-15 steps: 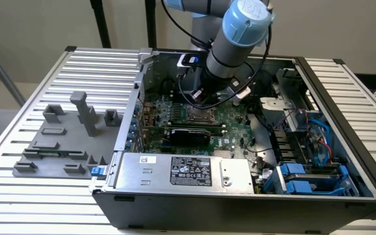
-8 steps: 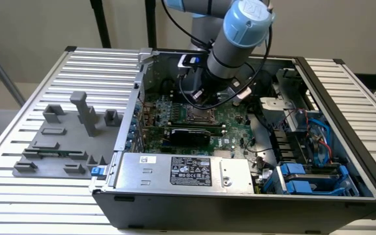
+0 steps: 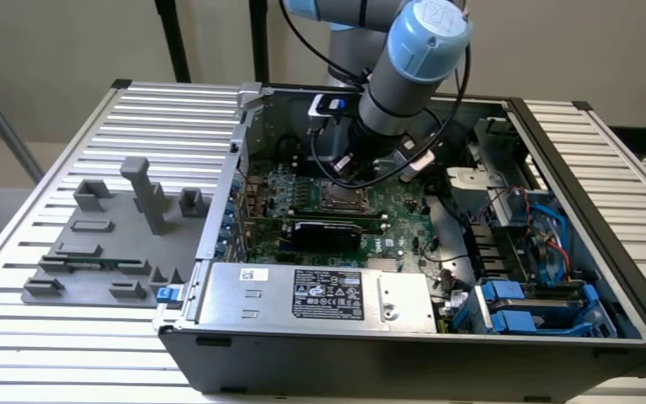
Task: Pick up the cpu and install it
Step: 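Install the first cpu locking lever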
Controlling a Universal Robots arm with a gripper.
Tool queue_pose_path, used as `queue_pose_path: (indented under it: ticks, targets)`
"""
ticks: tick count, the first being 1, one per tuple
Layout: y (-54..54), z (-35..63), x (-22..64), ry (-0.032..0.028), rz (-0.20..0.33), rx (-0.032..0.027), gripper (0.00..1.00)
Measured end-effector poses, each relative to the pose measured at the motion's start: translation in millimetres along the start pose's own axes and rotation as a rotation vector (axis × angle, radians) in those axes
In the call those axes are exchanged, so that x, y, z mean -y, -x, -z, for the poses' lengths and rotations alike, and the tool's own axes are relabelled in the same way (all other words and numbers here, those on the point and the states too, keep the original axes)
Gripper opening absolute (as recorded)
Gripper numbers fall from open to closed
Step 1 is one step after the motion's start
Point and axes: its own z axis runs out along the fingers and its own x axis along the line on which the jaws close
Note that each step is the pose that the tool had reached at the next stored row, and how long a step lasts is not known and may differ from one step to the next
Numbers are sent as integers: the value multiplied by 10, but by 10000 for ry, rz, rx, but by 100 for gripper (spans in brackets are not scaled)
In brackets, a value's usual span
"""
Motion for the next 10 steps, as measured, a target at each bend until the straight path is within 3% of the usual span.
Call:
queue_pose_path:
  ticks: [10]
  targets:
    - [-22, -5, -23, -7, 1, -6, 11]
